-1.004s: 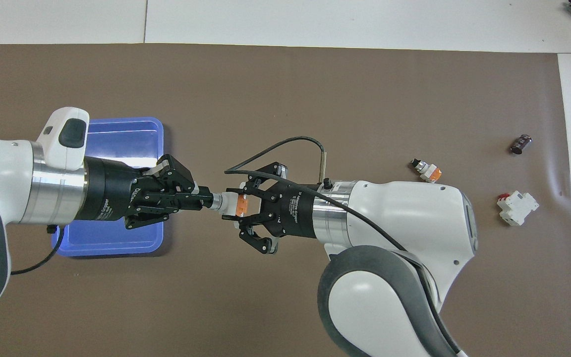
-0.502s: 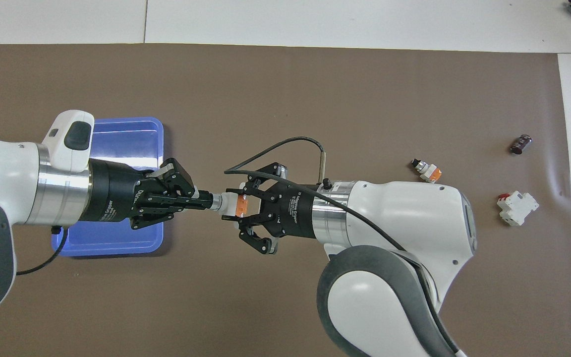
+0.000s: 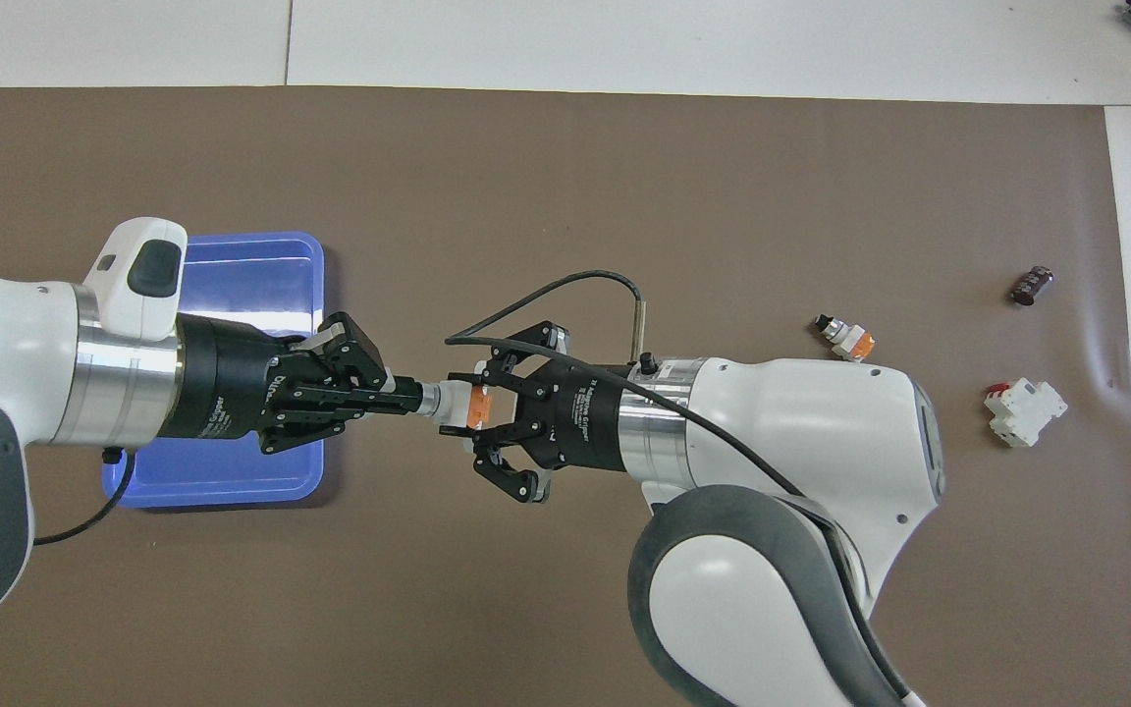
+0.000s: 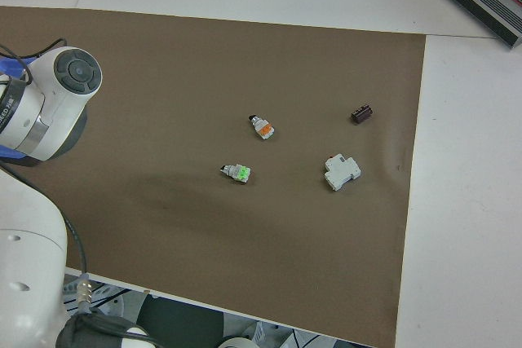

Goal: Turn and place switch with both arms
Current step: 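Hold the switch with the right gripper while the left gripper aligns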

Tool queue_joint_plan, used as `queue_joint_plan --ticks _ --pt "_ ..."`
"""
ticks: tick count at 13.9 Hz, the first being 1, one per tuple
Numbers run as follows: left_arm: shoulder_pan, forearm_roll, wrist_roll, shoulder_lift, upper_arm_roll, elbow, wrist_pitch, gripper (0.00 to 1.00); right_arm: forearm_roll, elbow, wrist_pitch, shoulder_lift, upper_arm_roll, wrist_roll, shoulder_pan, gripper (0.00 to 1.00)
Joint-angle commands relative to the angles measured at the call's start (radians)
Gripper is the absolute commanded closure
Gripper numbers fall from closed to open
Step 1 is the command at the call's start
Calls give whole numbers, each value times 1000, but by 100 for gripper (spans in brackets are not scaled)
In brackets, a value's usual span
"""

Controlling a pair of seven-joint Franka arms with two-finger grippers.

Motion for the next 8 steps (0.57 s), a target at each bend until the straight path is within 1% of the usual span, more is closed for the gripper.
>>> queue_joint_plan --ticks 1,8 --pt "-7 -18 -134 -26 0 -26 3 100 23 12 3 6 4 17 -7 100" --pt "-7 -15 -702 -20 -16 -8 23 100 23 12 5 6 4 17 -7 100"
